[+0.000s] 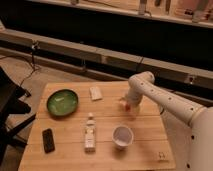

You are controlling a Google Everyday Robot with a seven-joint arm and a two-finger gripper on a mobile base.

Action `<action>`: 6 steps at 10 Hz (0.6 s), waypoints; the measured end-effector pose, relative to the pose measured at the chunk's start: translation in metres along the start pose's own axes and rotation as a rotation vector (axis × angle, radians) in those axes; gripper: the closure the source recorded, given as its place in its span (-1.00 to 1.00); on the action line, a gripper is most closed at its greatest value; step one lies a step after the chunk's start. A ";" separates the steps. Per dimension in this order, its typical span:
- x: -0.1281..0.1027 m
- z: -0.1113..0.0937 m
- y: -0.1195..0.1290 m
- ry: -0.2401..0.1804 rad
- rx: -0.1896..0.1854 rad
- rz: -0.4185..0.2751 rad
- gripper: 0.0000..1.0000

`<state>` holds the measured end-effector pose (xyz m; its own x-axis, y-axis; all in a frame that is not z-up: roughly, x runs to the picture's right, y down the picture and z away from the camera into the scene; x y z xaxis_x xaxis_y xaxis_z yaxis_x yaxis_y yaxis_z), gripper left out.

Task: Drag the pepper across the table

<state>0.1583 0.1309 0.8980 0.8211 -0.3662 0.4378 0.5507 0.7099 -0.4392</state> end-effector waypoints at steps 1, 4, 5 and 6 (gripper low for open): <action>0.000 -0.001 0.000 0.003 0.001 -0.001 -0.60; 0.013 -0.006 -0.012 0.050 0.030 -0.007 -0.60; 0.014 -0.004 -0.016 0.064 0.032 -0.009 -0.60; 0.014 -0.002 -0.016 0.073 0.032 -0.009 -0.60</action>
<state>0.1612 0.1134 0.9095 0.8254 -0.4147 0.3831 0.5542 0.7245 -0.4098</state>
